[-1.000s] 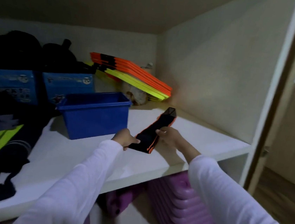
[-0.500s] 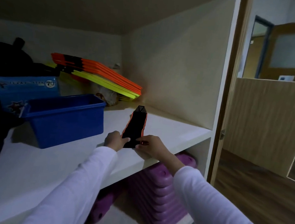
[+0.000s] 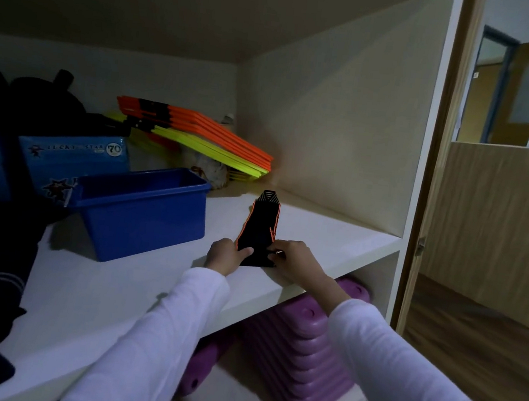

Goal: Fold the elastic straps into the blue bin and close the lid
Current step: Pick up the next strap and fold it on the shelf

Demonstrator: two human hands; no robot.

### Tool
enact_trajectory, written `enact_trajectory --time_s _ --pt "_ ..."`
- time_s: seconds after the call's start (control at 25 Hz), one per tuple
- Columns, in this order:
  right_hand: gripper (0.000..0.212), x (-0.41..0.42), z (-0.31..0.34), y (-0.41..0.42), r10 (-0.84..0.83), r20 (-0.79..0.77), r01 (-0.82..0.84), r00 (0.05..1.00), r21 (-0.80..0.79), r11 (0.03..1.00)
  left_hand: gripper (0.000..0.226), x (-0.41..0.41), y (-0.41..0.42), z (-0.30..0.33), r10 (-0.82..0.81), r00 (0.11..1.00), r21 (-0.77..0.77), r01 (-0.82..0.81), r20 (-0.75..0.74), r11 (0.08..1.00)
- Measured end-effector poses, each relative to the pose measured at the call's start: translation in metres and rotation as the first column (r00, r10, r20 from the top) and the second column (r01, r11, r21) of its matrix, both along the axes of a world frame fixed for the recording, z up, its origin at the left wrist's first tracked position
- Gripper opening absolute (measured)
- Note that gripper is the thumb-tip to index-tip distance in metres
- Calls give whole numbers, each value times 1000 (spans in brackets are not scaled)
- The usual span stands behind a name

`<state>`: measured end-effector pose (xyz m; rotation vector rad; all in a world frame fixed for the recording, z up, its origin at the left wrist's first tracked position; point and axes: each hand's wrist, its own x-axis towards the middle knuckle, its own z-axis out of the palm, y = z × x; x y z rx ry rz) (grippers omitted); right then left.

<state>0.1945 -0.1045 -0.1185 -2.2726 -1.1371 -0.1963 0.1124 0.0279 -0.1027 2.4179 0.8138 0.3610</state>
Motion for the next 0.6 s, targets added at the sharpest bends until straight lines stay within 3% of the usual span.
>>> enact_trajectory --time_s 0.2,0.36,0.52,0.6 --pt "28 6 -3 -1 49 19 -49 999 -29 998 44 -1 2 0 -13 1000 -50 14 21 999" --pt "30 1 -6 -14 135 195 -134 972 -18 991 42 -10 -1 5 -123 987 -201 141 101 970" --pt "41 2 -1 -21 205 177 -183 963 -136 974 38 -13 -7 9 -236 969 -256 247 74 934" --pt "41 8 2 -20 212 215 -173 953 -189 967 46 -15 -7 11 -277 958 -398 284 77 872"
